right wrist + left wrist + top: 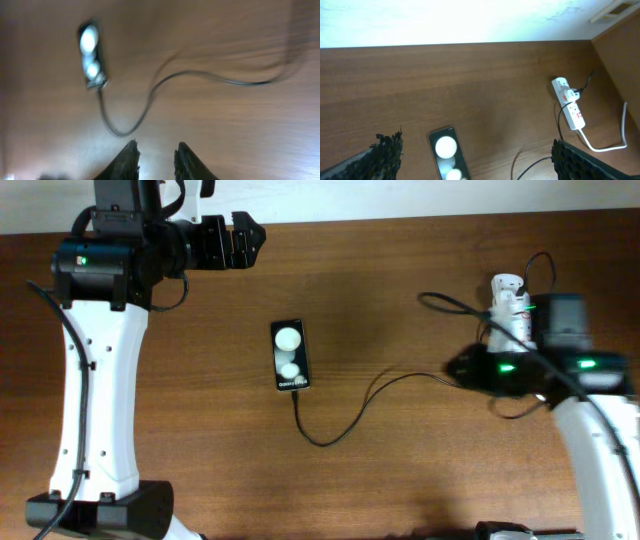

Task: Plug charger to phone and switch on socket
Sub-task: 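Release the phone and cable, raise both grippers away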

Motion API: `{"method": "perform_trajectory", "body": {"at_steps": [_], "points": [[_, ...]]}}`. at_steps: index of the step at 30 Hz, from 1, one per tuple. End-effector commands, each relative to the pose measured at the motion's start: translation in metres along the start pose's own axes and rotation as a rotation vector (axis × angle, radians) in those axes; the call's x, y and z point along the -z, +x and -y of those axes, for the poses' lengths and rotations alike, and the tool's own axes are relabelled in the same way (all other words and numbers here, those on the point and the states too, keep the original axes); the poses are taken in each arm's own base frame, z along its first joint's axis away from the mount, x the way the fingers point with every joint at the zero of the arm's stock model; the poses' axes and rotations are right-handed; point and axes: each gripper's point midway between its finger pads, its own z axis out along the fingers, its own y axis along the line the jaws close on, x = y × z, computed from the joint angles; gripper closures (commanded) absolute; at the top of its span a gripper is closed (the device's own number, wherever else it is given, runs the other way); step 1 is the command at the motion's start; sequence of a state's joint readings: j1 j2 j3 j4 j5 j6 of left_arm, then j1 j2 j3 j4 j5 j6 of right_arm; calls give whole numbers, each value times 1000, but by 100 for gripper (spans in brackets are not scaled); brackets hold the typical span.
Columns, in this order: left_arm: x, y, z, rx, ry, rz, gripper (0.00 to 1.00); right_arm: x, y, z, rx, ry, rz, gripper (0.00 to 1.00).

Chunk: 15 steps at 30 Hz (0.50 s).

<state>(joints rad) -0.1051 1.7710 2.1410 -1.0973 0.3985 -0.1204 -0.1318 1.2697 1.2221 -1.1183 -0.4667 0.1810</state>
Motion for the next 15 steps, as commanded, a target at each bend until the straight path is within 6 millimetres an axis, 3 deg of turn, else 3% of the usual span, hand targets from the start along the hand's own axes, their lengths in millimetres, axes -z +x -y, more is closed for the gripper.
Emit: {"method": "perform_trajectory", "body": {"at_steps": [1,4,7,11,15], "points": [[7,-4,0,-7,-7,18,1,61,-42,39,-43,117,197,78],[7,-4,0,-7,-7,18,1,106,-74,77,-171,186,299,89],[7,-4,0,-7,-7,18,1,119,-109,97,-211,210,302,88],[7,-4,0,-7,-7,18,1,84,-136,141,-275,212,238,96],[7,-4,0,-7,-7,18,1,47,-156,177,-296,214,213,96]]}}
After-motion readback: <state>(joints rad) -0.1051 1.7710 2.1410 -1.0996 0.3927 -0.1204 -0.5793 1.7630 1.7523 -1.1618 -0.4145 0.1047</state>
